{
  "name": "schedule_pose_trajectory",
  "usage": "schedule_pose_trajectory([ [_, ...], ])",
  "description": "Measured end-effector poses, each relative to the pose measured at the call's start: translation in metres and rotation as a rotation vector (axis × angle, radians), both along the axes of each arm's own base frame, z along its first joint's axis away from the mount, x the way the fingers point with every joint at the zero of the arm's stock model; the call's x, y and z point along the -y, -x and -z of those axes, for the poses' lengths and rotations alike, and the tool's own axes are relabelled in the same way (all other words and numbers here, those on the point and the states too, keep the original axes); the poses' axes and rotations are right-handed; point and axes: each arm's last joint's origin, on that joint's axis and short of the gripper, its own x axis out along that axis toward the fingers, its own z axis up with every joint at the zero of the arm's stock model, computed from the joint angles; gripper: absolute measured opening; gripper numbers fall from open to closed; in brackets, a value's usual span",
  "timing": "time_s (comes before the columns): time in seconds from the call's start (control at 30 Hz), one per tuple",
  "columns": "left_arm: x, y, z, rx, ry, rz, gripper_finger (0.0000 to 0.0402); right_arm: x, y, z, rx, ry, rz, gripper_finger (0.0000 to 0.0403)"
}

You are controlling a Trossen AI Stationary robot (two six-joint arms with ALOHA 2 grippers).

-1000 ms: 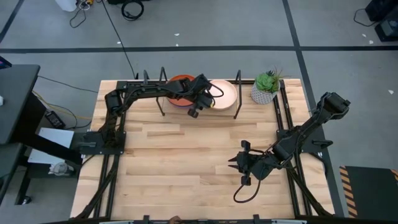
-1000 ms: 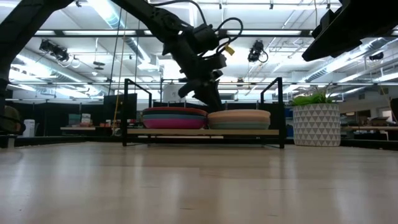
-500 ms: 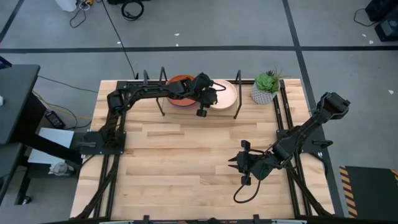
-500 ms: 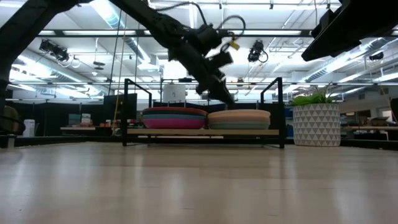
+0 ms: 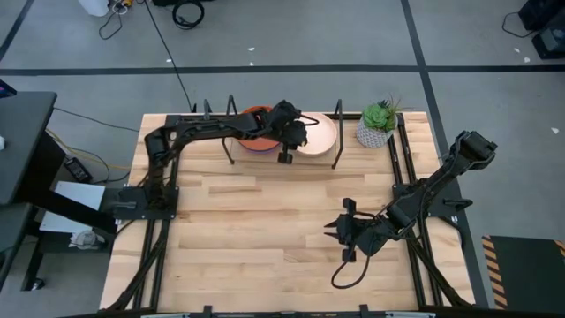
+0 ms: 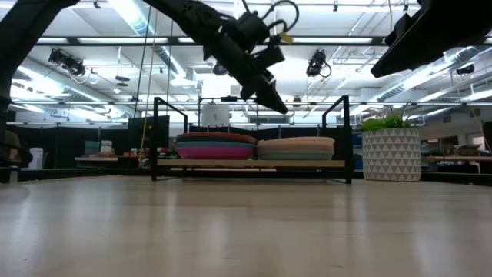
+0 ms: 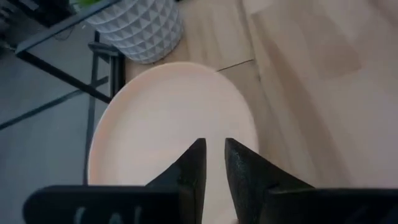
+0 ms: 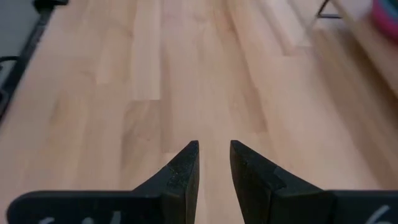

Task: Place and stack plates onto a shelf
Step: Return to Home Position

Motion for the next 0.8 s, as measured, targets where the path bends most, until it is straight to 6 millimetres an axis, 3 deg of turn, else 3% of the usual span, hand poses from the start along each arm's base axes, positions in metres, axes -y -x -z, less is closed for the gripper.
schedule_pose_trajectory([
  [0.17,0.025,0.007,-0.013,-0.041,0.076,0.06,0.0042,0.004,0.004,-0.001,-0.009,0.095,0.012,0.0086],
  [0.4,0.051,0.014,-0.022,-0.105,0.114,0.101,0.0006,0.019,0.01,-0.017,-0.002,0.131,-0.002,0.0038],
  [0.57,0.067,0.024,-0.012,-0.144,0.142,0.097,0.0006,0.039,0.025,-0.015,0.032,0.131,0.012,0.0009],
  [0.7,0.077,0.041,0.0,-0.137,0.11,0.041,0.0006,0.06,0.039,-0.005,0.12,0.086,0.041,0.0009],
  [0.8,0.081,0.059,-0.003,-0.083,0.106,0.009,0.0006,0.074,0.049,-0.001,0.195,0.05,0.043,0.0016],
])
